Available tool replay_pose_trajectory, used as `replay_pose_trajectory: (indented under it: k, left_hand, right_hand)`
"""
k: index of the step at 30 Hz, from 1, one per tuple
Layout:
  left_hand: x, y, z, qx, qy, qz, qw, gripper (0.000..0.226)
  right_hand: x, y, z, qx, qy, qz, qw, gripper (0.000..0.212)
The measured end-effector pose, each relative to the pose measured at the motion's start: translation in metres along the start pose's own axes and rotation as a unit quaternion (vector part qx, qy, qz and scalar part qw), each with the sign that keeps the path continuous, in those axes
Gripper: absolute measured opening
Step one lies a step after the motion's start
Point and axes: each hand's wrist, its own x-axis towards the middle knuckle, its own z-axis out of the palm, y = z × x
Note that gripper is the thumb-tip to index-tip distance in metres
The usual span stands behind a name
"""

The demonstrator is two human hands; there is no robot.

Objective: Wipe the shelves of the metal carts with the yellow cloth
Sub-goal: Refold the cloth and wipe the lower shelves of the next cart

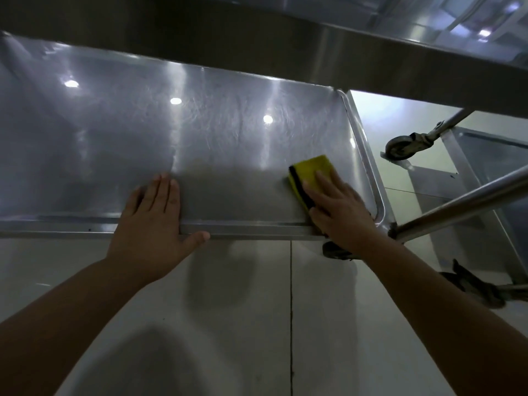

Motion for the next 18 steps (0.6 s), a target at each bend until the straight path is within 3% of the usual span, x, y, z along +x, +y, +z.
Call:
replay_pose_trajectory:
  k: [3, 7, 14, 18]
  left_hand:
    - [-0.002, 0.0, -0.002, -0.004, -0.012, 0.005, 1.0, 0.105]
    - [-0.003, 0.001, -0.002, -0.011, 0.003, 0.003, 1.0, 0.106]
    - [-0.001, 0.001, -0.003, -0.021, 0.01, 0.0, 1.0, 0.115]
    - [-0.001, -0.002, -0.002, -0.017, -0.002, -0.001, 1.0, 0.114]
  right_hand:
    - [-0.022, -0.016, 0.004, 0.024, 0.003, -0.114, 0.993, 0.058]
    - [-0.002, -0.012, 0.002, 0.04, -0.002, -0.167, 0.985, 0.054]
    - [0.111, -0.007, -0.023, -0.04, 0.016, -0.023, 0.999, 0.051]
    - [0.123, -0.021, -0.023, -0.035, 0.017, 0.004, 0.999, 0.052]
